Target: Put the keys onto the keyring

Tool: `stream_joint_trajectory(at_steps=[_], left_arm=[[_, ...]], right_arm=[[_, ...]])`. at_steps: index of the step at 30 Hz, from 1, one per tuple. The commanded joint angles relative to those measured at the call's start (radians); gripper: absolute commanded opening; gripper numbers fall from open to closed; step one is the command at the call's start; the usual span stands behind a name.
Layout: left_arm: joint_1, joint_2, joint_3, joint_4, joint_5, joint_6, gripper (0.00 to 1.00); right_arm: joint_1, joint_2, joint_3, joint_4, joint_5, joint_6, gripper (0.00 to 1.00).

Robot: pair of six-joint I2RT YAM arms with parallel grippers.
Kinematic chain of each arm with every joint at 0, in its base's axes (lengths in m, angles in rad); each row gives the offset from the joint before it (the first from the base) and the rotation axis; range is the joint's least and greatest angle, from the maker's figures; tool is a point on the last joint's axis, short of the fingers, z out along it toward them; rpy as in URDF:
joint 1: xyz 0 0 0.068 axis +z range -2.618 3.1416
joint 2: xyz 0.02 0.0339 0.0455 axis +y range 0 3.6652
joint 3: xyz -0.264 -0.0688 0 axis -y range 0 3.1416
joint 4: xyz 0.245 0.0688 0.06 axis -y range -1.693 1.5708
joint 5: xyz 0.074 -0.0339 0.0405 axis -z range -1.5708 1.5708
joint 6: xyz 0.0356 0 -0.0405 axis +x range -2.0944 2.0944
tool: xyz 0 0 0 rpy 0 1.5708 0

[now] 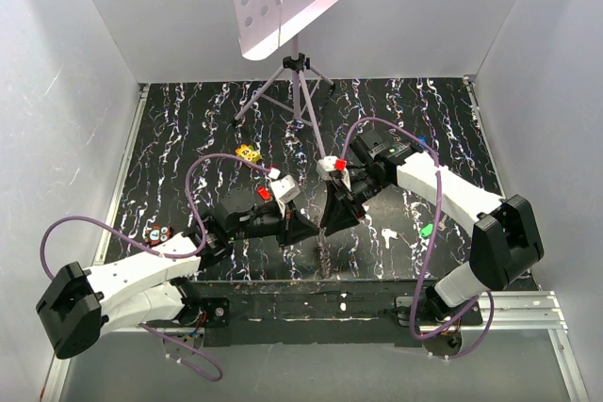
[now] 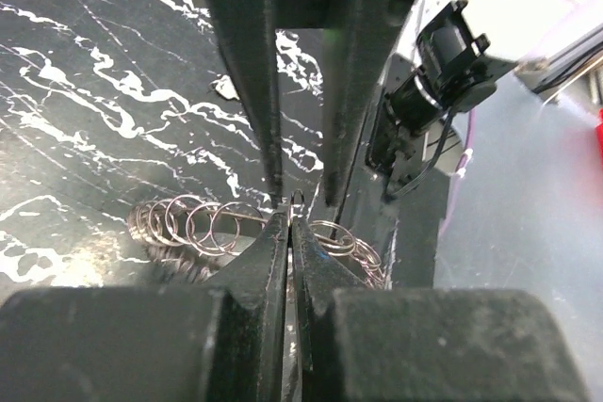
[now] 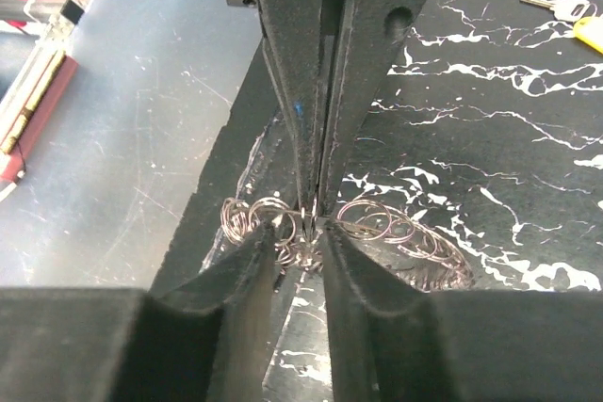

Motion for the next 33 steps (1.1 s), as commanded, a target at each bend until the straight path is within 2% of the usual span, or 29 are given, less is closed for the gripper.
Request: stream_joint_trajectory(at_steps=[1,7,9,11,13,18,22,28,33], left_arm=[[0.000,-0.034,0.104,-0.194,0.013,0.196,0.00],[0.000,-0.014,0.225,-0.441,0.019,0.409,0.00],[-0.001,-0.009,0.259,-0.494,0.031,0.483,0.00],[0.000,-0.012,0.275,-0.512,0.042,0.550,0.00],[-0.001,-0.019,0.279,-0.512,0.054,0.619,0.00],[0.000,-0.019,0.276,-0.500,0.075,0.790,0.00],[0.000,-0.019,0.247,-0.471,0.068,0.876,0.00],[0.000,-0.051,0.166,-0.379,0.048,0.887,0.00],[-0.001,-0.059,0.158,-0.382,0.026,0.873,0.00]], right_arm=[[-0.006,-0.020,0.045,-0.039,-0.020,-0.036,0.39],[-0.130,-0.076,0.055,-0.118,0.007,-0.133,0.51],[-0.194,-0.109,0.039,-0.103,0.047,-0.124,0.53],[-0.241,-0.141,0.007,-0.038,0.110,-0.047,0.54],[-0.287,-0.165,-0.029,-0.011,0.136,-0.010,0.56],[-0.347,-0.188,-0.102,-0.082,0.185,-0.012,0.56],[-0.411,-0.230,-0.195,-0.057,0.213,-0.007,0.55],[-0.544,-0.212,-0.214,-0.029,0.233,0.068,0.54],[-0.561,-0.132,-0.208,-0.027,0.375,0.119,0.52]])
